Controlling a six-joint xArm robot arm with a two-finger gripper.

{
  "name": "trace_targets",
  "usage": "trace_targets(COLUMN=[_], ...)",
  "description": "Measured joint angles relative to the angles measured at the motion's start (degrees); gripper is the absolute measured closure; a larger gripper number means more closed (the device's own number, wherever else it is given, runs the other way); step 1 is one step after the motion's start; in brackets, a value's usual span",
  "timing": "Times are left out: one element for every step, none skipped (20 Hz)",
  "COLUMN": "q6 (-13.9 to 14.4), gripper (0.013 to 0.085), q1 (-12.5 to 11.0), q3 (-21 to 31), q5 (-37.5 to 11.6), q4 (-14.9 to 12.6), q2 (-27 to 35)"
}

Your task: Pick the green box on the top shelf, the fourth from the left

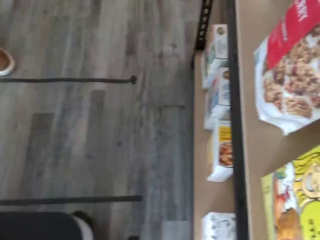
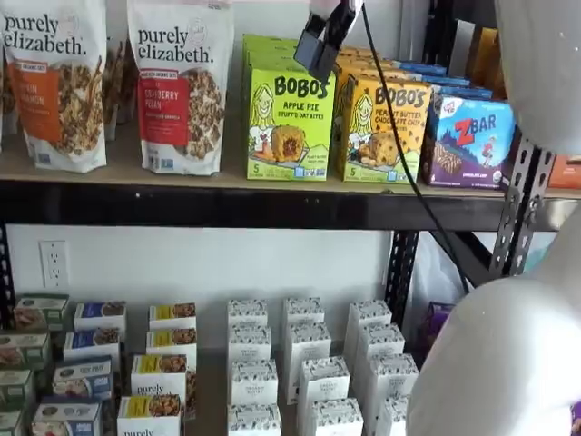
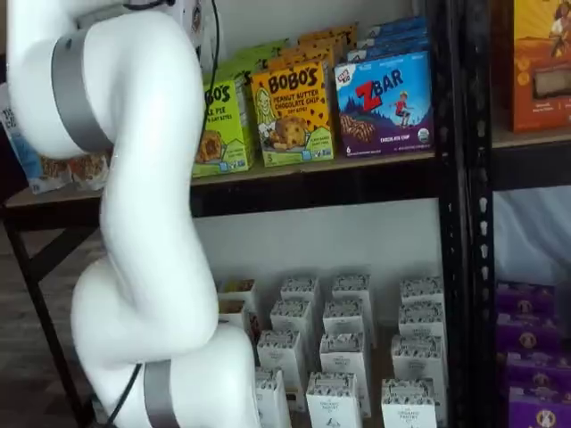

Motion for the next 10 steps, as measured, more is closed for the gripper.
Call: trace_targets(q6=[-0.16, -0.29, -0.36, -0.41, -0.41, -0.40, -0.37, -0.34, -0.29, -0.20], gripper=[0.0130, 0.0130, 0.0130, 0.0130, 0.0130, 0.0130, 0.0130, 0.0130, 0.0130, 0.0130], q1=[-0.04, -0.10, -0.11, -0.05, 0.07, 0.24, 0.41, 0.55, 0.71, 0.92], q3=[0.97, 1.67, 2.26, 3.12, 3.88, 4.86, 5.87, 6.59, 7.45, 8.18], q5=[-1.40, -2.43, -3.30, -4.63, -5.84, -7.42, -9.11, -10.43, -11.98, -13.47], q4=[0.05, 0.16, 0.22, 0.21, 0.14, 0.03, -0.06, -0.09, -0.14, -0.24], q2=[-0.66, -1.10, -1.47, -2.06, -2.54, -3.18, -3.81, -4.23, -4.73, -5.12])
